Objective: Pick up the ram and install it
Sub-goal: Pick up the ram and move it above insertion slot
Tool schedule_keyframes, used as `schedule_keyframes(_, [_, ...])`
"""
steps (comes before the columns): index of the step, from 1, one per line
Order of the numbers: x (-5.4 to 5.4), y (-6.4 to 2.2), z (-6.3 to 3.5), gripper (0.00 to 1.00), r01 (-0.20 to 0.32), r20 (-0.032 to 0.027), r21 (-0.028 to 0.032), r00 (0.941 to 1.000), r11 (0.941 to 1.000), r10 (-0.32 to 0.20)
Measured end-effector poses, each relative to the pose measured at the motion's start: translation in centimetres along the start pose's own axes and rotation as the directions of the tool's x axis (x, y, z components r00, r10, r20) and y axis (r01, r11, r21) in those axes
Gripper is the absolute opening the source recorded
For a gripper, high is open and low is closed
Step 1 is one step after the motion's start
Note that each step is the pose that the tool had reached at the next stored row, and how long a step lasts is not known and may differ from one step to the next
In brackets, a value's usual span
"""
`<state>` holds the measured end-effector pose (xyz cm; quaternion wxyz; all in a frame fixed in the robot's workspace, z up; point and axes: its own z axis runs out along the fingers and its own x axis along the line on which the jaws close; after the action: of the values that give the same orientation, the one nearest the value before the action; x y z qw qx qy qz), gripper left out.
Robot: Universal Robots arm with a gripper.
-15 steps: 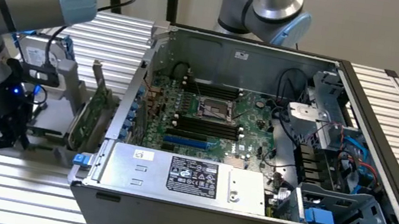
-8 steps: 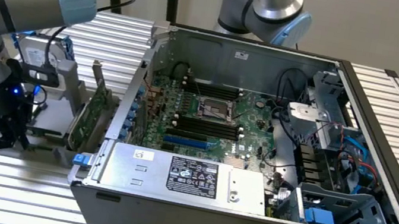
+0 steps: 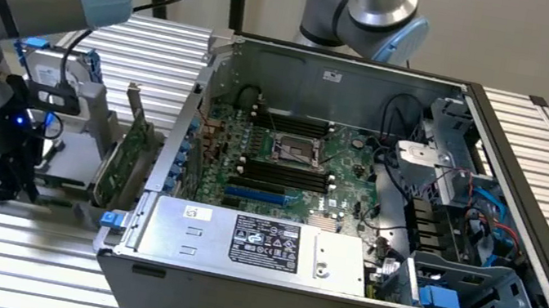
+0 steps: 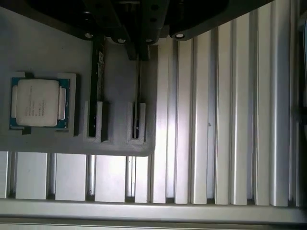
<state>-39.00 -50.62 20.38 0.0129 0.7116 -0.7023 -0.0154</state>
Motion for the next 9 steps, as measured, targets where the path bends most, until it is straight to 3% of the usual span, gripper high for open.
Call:
schedule_keyframes(5, [0.0, -0.02, -0.63, 0.0, 0.0, 0.001, -0.0002, 1.0, 1.0, 0.0])
schedule_keyframes(9, [0.0, -0.01, -1.69, 0.0, 0.0, 0.0013, 0.0001, 1.0, 1.0, 0.0])
